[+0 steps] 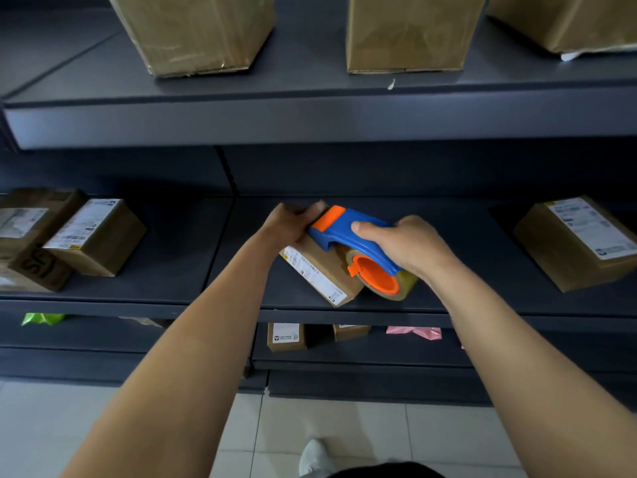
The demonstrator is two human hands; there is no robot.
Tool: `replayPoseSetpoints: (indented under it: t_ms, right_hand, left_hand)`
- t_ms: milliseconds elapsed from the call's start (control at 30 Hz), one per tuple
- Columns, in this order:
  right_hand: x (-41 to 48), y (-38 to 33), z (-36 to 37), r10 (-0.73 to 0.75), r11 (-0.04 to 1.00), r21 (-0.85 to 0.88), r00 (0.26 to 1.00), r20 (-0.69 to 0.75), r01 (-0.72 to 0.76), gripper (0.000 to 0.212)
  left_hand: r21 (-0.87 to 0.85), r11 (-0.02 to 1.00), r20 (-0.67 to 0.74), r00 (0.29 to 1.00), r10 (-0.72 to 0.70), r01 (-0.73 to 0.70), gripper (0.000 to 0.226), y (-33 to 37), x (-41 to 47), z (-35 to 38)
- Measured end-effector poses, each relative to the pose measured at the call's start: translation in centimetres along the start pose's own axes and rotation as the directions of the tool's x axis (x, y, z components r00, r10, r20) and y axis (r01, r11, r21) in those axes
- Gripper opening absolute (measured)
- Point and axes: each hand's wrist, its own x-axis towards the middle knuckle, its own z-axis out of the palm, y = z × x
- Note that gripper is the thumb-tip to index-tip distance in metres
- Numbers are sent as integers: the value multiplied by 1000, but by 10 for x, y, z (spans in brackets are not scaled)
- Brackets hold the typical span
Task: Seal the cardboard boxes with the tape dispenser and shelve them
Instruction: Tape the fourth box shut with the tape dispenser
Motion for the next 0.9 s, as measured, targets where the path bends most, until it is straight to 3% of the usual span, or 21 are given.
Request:
replayPoseSetpoints:
  t_ms: [100, 233, 333, 433, 600, 900]
  right_hand:
    - [5, -12, 3, -11, 999, -40, 1000, 15, 12, 50]
    - [8, -27, 4, -21, 986, -167, 999, 37, 27, 49]
    - [9, -28, 1, 0, 982, -190, 999, 38, 8, 50]
    - [-1, -18, -11, 40, 975, -221, 999, 26, -34, 51]
    - [-29, 31, -57, 169, 955, -248, 986, -3, -165, 55]
    - [-45, 58, -81, 238, 928, -303, 971, 30, -218, 57]
  left_hand:
    - [-117, 992, -67, 996, -51, 43, 43, -14, 10, 0]
    - [115, 987, -113, 989, -97, 110, 25, -33, 18, 10]
    - [34, 995, -150, 985, -84, 90, 20, -38, 20, 15]
    - [-49, 995, -146, 985, -96, 90, 38, -36, 21, 12]
    - [-1, 996, -139, 986, -88, 89, 55, -36, 22, 8]
    - [66, 996, -177, 983, -45, 57, 60, -33, 13, 13]
